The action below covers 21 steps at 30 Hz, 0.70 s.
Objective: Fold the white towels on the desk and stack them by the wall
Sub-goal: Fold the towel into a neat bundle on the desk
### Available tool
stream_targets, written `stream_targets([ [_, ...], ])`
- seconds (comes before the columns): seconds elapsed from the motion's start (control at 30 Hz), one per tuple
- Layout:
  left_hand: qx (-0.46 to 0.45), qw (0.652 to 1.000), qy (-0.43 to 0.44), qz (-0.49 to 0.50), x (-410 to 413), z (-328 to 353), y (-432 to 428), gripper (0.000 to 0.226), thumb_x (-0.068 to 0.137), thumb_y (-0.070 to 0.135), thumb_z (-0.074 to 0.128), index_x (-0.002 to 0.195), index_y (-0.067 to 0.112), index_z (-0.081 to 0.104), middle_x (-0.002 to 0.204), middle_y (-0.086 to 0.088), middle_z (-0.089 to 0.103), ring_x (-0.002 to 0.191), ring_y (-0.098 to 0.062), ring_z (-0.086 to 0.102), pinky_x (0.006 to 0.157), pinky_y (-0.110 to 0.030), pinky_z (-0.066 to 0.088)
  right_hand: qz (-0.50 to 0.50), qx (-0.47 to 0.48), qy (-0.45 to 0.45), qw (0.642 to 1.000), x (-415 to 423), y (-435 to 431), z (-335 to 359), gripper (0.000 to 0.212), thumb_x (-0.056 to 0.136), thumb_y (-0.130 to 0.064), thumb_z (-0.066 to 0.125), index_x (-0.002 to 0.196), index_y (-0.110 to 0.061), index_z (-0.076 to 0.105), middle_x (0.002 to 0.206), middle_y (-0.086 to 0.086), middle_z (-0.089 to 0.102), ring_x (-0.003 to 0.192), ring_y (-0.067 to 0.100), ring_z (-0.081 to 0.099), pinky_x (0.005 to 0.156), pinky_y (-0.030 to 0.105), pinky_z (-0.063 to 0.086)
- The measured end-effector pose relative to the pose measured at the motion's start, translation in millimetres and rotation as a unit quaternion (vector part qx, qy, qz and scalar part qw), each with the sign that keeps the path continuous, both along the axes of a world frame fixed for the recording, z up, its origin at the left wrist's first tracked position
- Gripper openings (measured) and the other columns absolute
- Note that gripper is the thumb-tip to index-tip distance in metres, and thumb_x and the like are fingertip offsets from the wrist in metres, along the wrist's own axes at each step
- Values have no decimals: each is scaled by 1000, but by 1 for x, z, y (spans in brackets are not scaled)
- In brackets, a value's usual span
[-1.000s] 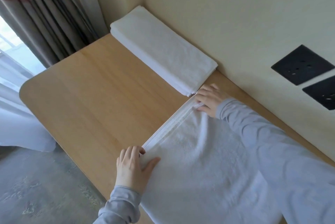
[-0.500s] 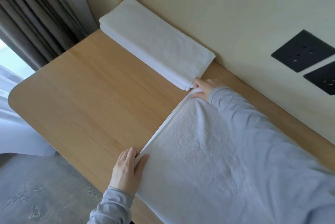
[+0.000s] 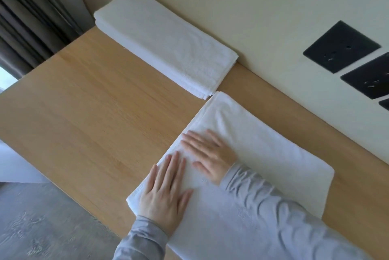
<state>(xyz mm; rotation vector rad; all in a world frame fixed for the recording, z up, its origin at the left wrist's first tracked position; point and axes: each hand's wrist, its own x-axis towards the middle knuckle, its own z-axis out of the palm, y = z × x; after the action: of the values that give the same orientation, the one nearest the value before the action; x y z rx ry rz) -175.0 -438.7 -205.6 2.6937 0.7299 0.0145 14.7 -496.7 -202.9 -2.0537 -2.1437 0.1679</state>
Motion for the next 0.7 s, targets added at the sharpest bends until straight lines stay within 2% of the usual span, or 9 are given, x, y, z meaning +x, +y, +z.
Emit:
stream_targets([
  [0.1,-2,1000,10,4,-2,-4,2,65,95,52,21,143,10,36,151,-10,30,140,-23,24,113,-41,18,-114,-74,-54,989,62,-6,2,59,92,-39,28,142,-9,35,149,8,35,137,24,35,111,46,28],
  [0.2,-4,1000,18,11,0,-4,1,66,95,52,21,144,11,33,152,-9,28,140,-25,24,115,-39,15,-272,-168,-47,946,117,-14,2,65,94,-48,7,149,-14,13,157,3,15,146,16,8,119,41,8],
  [0.27,3,1000,27,13,0,-3,1,65,94,52,22,144,11,33,152,-9,28,140,-27,27,115,-38,13,-317,-168,-74,930,115,-14,1,61,97,-45,10,149,-14,3,159,2,5,146,14,-4,119,40,-3],
  [0.33,4,999,38,13,0,-2,0,66,93,51,23,144,11,33,152,-10,28,139,-29,28,114,-39,14,-322,-88,-74,940,83,-12,8,62,98,-41,19,148,-8,7,158,9,6,146,22,0,118,44,-1],
  [0.4,0,999,43,16,1,0,-1,67,94,52,19,143,10,35,151,-11,30,138,-31,30,114,-39,16,-261,-11,-16,965,31,-17,11,64,95,-39,28,146,-1,18,155,15,18,144,27,11,116,47,7],
  [0.53,1,999,33,15,1,-1,-1,68,95,53,13,143,9,35,150,-12,31,138,-31,30,111,-42,20,-62,-70,-15,996,-44,-75,2,61,96,-44,23,147,-10,23,155,5,22,144,20,17,115,47,15],
  [0.57,1,999,32,15,1,-2,-1,68,95,53,13,144,10,33,151,-11,30,139,-31,29,112,-41,19,-72,-86,-18,994,-30,-91,2,60,96,-44,22,146,-11,26,153,3,24,143,20,20,113,48,18],
  [0.63,1,999,32,19,1,-2,-1,67,95,53,14,146,11,28,152,-10,27,140,-29,26,113,-41,17,-185,-126,-39,974,15,-121,8,61,96,-46,16,145,-10,26,151,5,27,140,24,27,110,49,22],
  [0.7,3,999,31,19,1,-3,-2,67,95,52,15,146,11,27,153,-11,27,141,-28,25,114,-40,16,-318,-180,-80,928,65,-152,17,73,92,-55,-5,147,-10,15,154,6,19,142,24,23,116,46,15],
])
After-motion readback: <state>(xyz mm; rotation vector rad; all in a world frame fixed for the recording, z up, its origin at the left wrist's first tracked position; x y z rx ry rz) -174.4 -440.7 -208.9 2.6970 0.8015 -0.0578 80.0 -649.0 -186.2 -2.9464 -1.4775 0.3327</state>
